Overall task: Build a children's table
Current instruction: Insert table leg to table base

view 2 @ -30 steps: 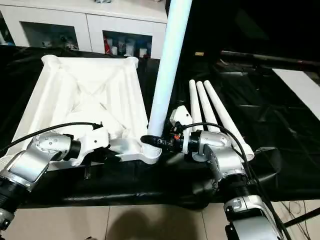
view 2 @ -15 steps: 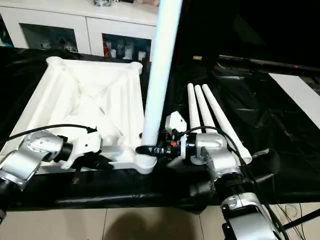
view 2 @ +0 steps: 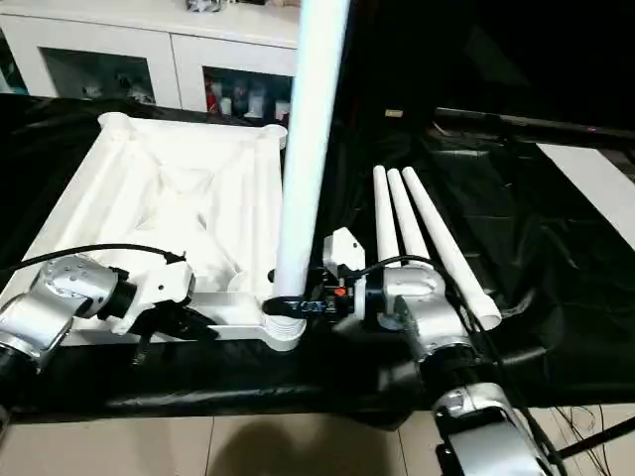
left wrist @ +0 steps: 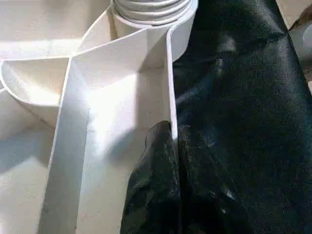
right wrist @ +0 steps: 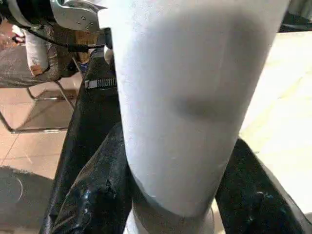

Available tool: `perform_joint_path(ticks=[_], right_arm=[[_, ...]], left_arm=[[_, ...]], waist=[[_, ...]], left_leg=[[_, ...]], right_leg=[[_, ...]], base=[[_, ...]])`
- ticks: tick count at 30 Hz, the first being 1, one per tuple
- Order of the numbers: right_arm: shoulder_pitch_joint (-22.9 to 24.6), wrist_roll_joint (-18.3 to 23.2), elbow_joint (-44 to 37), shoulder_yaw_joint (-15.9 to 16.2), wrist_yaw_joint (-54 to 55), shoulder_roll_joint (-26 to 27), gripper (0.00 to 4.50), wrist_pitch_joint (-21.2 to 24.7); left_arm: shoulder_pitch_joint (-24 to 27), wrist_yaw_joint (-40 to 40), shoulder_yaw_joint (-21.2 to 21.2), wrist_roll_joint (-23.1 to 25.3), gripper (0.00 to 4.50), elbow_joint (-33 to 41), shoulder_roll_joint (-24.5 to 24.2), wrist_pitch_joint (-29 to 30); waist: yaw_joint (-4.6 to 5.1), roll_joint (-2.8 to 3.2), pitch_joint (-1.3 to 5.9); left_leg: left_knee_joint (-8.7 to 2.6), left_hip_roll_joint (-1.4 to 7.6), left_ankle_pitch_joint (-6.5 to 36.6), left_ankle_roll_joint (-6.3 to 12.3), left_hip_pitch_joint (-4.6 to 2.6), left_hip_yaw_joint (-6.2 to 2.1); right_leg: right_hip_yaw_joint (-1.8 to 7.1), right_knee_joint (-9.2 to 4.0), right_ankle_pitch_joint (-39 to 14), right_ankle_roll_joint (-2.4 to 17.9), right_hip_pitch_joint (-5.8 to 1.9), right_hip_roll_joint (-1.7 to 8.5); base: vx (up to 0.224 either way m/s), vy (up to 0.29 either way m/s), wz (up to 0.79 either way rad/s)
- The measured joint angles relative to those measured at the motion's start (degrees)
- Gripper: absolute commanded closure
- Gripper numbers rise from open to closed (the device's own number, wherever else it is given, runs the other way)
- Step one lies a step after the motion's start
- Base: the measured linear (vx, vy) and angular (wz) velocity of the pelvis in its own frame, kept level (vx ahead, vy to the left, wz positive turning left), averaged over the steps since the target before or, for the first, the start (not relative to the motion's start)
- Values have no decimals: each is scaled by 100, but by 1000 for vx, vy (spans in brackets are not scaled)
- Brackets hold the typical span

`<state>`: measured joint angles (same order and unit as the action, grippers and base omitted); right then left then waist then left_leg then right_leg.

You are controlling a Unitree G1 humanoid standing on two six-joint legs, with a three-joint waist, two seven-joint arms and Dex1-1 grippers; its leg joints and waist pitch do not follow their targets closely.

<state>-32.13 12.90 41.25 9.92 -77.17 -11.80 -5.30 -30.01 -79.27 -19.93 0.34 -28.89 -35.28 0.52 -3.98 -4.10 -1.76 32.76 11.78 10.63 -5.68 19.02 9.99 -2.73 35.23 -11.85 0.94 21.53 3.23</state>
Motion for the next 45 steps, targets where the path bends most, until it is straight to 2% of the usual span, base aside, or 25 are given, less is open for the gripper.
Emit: perform_joint_path(ticks=[6, 9, 11, 13, 14, 15, 16, 17, 18, 19, 20, 21, 22, 23, 25, 26, 28, 30, 32, 37, 41, 42, 43, 45], right_arm=[[-112, -2, 280, -2, 382, 209, 266, -49], [-246, -88, 582, -39, 1201, 477, 266, -110], [-349, -179, 778, -67, 1884, 643, 266, -118], [-430, -221, 978, -150, 2500, 771, 266, -123], [-514, -254, 1127, -184, 2914, 873, 266, -123], [-566, -276, 1219, -197, 3232, 953, 266, -123], [-634, -297, 1320, -254, 3586, 1047, 266, -126], [-698, -324, 1439, -352, 4072, 1125, 266, -131], [-757, -342, 1490, -381, 4309, 1143, 266, -153], [-900, -381, 1571, -382, 4616, 1189, 266, -159], [-979, -413, 1639, -385, 4937, 1246, 266, -167], [-1046, -434, 1743, -417, 5225, 1294, 266, -176], [-1118, -456, 1811, -483, 5473, 1302, 266, -176], [-1182, -455, 1896, -568, 5716, 1335, 266, -176], [-1261, -455, 2032, -632, 5940, 1394, 266, -171], [-1296, -459, 2084, -634, 6028, 1444, 266, -170], [-1345, -468, 2143, -636, 6120, 1508, 266, -170], [-1427, -474, 2239, -657, 6179, 1519, 266, -170], [-1463, -523, 2265, -667, 6210, 1534, 266, -169], [-1547, -644, 2342, -684, 6253, 1566, 266, -170], [-1652, -692, 2450, -689, 6119, 1595, 266, -211], [-1667, -691, 2469, -716, 6049, 1588, 231, -235], [-1692, -682, 2474, -756, 5982, 1583, 231, -252], [-1713, -646, 2494, -842, 5835, 1580, 195, -283]], left_arm=[[-30, 26, 49, 58, 450, -163, -57, -43], [-149, 308, 117, 186, 450, -443, -41, -2], [-185, 587, 161, 235, 450, -596, 35, 80], [-186, 926, 182, 278, 450, -619, 158, 275], [-188, 1135, 214, 290, 450, -622, 235, 455], [-188, 1280, 237, 288, 450, -621, 295, 599], [-178, 1490, 274, 293, 450, -567, 369, 845], [-199, 1863, 289, 385, 450, -443, 573, 1173], [-187, 2105, 309, 430, 450, -292, 666, 1416], [-168, 2318, 386, 464, 450, -116, 756, 1643], [-88, 2511, 486, 467, 450, 144, 917, 2077], [-35, 2701, 554, 493, 450, 367, 1160, 2467], [-21, 2894, 566, 507, 450, 566, 1361, 2795], [31, 3134, 591, 557, 450, 816, 1572, 3164], [70, 3377, 593, 635, 450, 1014, 1746, 3484], [80, 3465, 591, 668, 450, 1053, 1785, 3560], [80, 3555, 577, 676, 450, 1044, 1800, 3551], [79, 3615, 531, 673, 450, 978, 1766, 3376], [79, 3638, 506, 674, 450, 943, 1726, 3256], [82, 3641, 492, 683, 450, 982, 1640, 3265], [82, 3636, 481, 681, 450, 996, 1571, 3163], [82, 3636, 479, 681, 450, 986, 1554, 3109], [82, 3630, 477, 681, 450, 972, 1531, 3043], [82, 3579, 476, 674, 450, 941, 1449, 2880]], waist=[[64, 0, 0], [122, 9, -6], [184, 55, -18], [231, 128, -16], [256, 179, -34], [266, 213, -51], [242, 231, -59], [187, 204, -58], [57, 14, -22], [9, -34, -17], [-118, 37, -4], [-180, 135, 33], [-218, 226, 74], [-182, 182, 60], [-184, 148, 48], [-184, 136, 43], [-175, 151, 35], [-173, 151, 39], [-171, 151, 39], [-112, 151, 39], [-110, 149, 34], [-111, 148, 31], [-111, 149, 28], [-112, 157, 22]], left_leg=[[-22, -1, 1, -2, -9, -2], [-25, -1, 4, -7, -53, -34], [-24, -2, 14, -21, -101, -114], [-38, 11, 27, -36, -99, -228], [-48, 10, 27, -37, -81, -313], [-69, 13, 27, -37, -88, -342], [-102, 16, 27, -38, -94, -340], [-106, 12, 27, -38, -67, -257], [-115, -4, 24, -41, -90, -19], [7, -13, 49, -58, -76, 21], [276, -3, 189, 35, 0, -181], [291, -26, 177, 26, -11, -318], [220, -42, 115, -147, 8, -354], [132, -15, 79, -194, 8, -297], [26, 22, 79, -194, -8, -217], [-8, 25, 79, -194, -14, -199], [-60, 20, 79, -194, -2, -192], [-127, 17, 79, -194, 4, -187], [-139, 18, 78, -193, 8, -181], [-138, 11, 78, -192, 6, -168], [-137, 9, 78, -192, 11, -161], [-137, 10, 77, -192, 13, -161], [-137, 10, 77, -191, 15, -160], [-137, 12, 73, -186, 19, -159]], right_leg=[[-3, 0, -14, -23, -4, 0], [-35, -12, -17, -28, -1, 2], [-138, -87, -23, -36, -17, 21], [-294, -235, -24, -35, -77, 25], [-396, -313, -29, -29, -170, 36], [-455, -312, -82, 34, -189, 40], [-470, -184, -170, 89, -187, 51], [-367, 307, -439, 234, -220, 108], [-102, 510, -680, 209, -268, 137], [-22, 576, -688, -75, -178, 186], [-107, 577, -686, -70, -138, 187], [-204, 552, -676, -61, -113, 178], [-263, 538, -588, -22, -71, 169], [-225, 476, -456, 28, -56, 144], [-200, 371, -397, 66, -57, 92], [-197, 342, -392, 58, -62, 88], [-195, 286, -387, 35, -67, 88], [-197, 220, -376, 23, -72, 88], [-192, 179, -313, 5, -73, 90], [-154, 177, -313, 5, -65, 89], [-141, 173, -313, 4, -52, 87], [-141, 173, -313, 4, -50, 87], [-140, 173, -313, 4, -50, 86], [-137, 174, -311, 1, -46, 82]], base=[[0, 0, 0], [-22, 0, -5], [-76, 12, -20], [-65, 40, -25], [-58, 48, -27], [-108, 41, -23], [-135, -12, 3], [-135, -12, 3], [0, -103, 15], [19, -128, -12], [19, -128, -12], [25, -29, -34], [0, 0, 0], [0, 0, 0], [-45, -39, 22], [-40, -33, 18], [-26, -7, 2], [0, 0, 0], [0, 0, 0], [0, 0, 0], [0, 0, 0], [0, 0, 0], [0, 0, 0], [0, 0, 0]])
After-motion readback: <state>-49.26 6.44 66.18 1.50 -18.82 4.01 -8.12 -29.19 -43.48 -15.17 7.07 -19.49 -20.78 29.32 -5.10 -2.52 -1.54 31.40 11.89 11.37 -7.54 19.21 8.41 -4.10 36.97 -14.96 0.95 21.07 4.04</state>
